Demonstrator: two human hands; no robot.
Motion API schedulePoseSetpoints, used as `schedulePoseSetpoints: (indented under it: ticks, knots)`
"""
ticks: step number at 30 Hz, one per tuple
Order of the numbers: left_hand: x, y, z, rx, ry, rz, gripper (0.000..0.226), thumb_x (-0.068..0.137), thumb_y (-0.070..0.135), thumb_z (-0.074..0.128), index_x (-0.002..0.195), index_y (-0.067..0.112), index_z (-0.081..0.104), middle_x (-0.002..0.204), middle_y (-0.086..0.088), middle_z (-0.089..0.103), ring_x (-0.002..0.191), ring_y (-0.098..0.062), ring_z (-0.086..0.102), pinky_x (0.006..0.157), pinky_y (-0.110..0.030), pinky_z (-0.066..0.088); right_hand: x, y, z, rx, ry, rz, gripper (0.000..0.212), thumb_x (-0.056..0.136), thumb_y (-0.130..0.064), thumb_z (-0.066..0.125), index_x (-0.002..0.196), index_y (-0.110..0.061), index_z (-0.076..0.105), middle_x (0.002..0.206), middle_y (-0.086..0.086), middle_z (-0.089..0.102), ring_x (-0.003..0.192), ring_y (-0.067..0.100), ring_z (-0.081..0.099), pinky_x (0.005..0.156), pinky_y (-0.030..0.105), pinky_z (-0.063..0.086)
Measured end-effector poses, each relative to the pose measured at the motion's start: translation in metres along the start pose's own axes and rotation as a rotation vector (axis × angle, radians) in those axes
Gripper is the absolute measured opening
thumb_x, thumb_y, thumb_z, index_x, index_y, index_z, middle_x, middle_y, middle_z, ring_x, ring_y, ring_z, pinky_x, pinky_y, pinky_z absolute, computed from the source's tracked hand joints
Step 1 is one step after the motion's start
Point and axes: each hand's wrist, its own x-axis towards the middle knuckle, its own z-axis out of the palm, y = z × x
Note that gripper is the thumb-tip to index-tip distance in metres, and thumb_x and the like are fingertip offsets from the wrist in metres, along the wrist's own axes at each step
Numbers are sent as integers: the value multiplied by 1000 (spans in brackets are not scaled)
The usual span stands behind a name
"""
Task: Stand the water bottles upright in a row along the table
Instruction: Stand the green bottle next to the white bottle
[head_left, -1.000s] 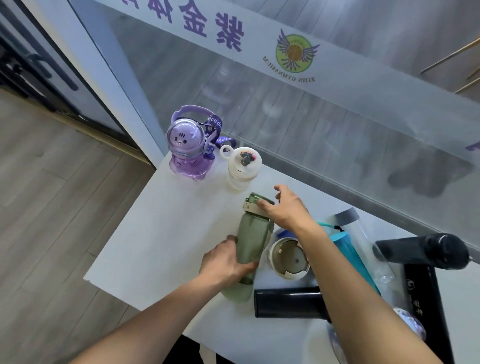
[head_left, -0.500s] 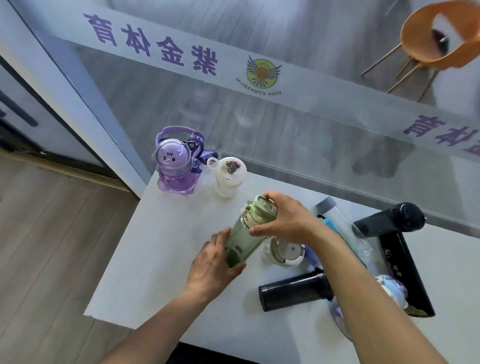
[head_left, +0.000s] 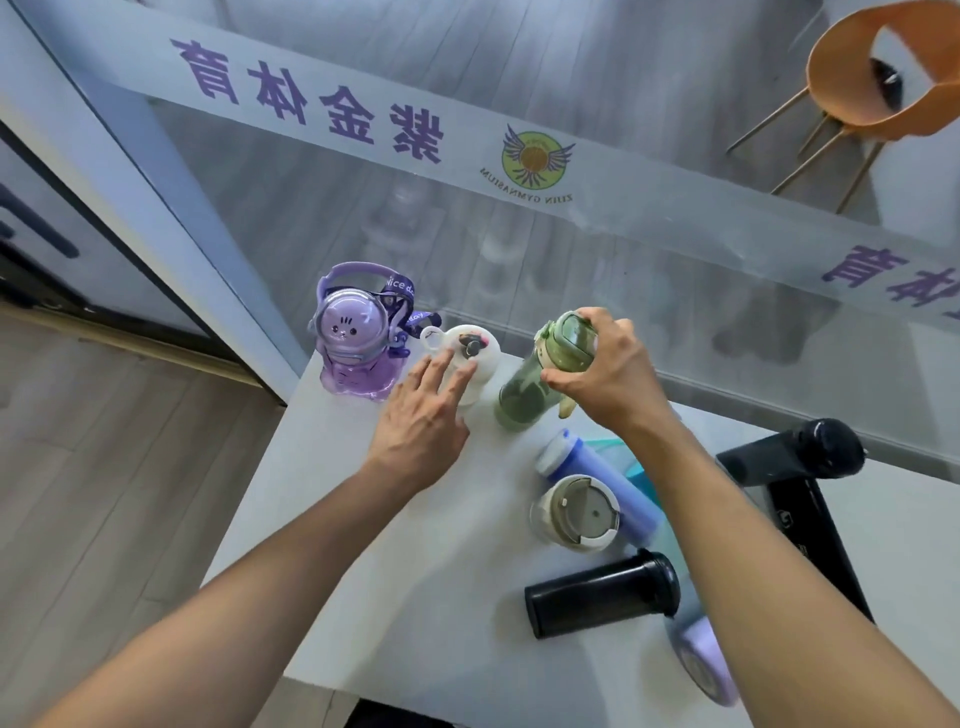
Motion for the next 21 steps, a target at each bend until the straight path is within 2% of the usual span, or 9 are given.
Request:
schedulePoseSetpoints:
  ticks: [1, 4, 6, 12, 21]
  knots:
    - [4, 1, 1, 15, -18, -7, 74, 86, 21, 57, 153, 27, 25, 163, -6, 19, 147, -31, 21, 118, -45, 25, 3, 0, -1, -19, 0, -4, 70, 69, -36, 85, 130, -30, 52, 110, 4, 50, 86, 18, 60, 67, 14, 46]
    - [12, 5, 5, 50, -72, -49, 75, 86, 26, 56, 153, 30, 22, 165, -1, 12, 149, -31, 16, 116, -48, 27, 8, 0, -3, -61, -13, -14, 72, 70, -36, 85, 132, -27, 51, 113, 6, 49, 100, 26, 59, 88, 34, 51]
    - [13, 6, 10, 68, -116, -71, 74, 87, 29, 54, 153, 30, 20, 166, 1, 7, 150, -31, 12, 116, -49, 27, 7, 0, -4, -65, -22, -18, 72, 71, -36, 84, 133, -26, 50, 113, 7, 49, 101, 28, 58, 92, 39, 51]
    - [10, 5, 20, 80, -169, -97, 74, 90, 29, 53, 155, 29, 17, 166, 0, 8, 150, -32, 11, 117, -48, 21, -1, 8, -7, -47, 13, -24, 69, 71, -36, 84, 131, -25, 51, 109, 6, 49, 97, 26, 57, 89, 35, 51]
    - [8, 4, 20, 63, -194, -105, 76, 91, 30, 53, 155, 30, 12, 167, 3, 5, 151, -31, 10, 119, -47, 20, -2, 9, -2, -97, -11, -29, 72, 73, -39, 84, 134, -30, 47, 112, 4, 46, 100, 28, 56, 90, 40, 52]
